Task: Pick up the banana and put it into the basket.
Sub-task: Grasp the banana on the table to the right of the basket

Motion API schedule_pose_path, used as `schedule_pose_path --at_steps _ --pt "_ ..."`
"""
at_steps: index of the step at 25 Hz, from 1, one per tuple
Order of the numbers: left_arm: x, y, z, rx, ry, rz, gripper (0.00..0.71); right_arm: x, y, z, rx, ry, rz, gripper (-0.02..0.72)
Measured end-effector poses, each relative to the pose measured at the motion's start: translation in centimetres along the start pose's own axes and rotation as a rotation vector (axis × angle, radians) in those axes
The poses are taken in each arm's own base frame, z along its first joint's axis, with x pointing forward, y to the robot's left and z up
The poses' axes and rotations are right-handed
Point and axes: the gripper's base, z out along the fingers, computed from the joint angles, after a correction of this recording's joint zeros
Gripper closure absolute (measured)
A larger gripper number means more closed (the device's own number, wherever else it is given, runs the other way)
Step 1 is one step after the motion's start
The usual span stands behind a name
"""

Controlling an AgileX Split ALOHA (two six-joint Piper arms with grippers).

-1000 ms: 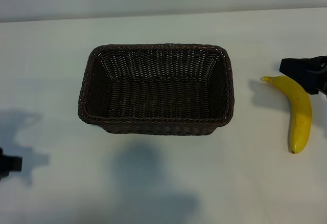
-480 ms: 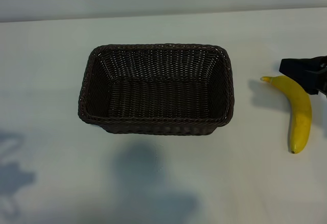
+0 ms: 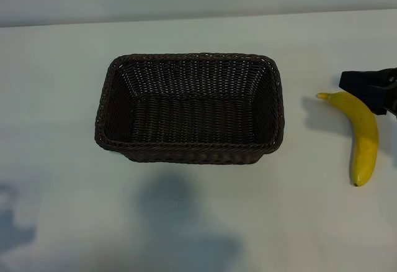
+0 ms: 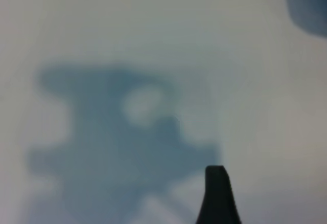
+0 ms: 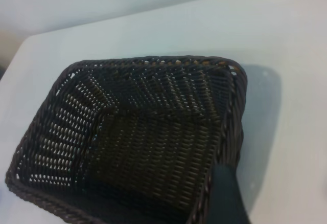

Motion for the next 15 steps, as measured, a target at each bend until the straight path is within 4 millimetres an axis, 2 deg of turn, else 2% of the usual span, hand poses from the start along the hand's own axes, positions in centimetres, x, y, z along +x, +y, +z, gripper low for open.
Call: schedule_pose_path --at_steps 15 --pt "2.4 0.6 -2.6 0.031 -0.239 -0.027 0.169 0.0 0.0 0.0 0.000 0.000 0.002 0.215"
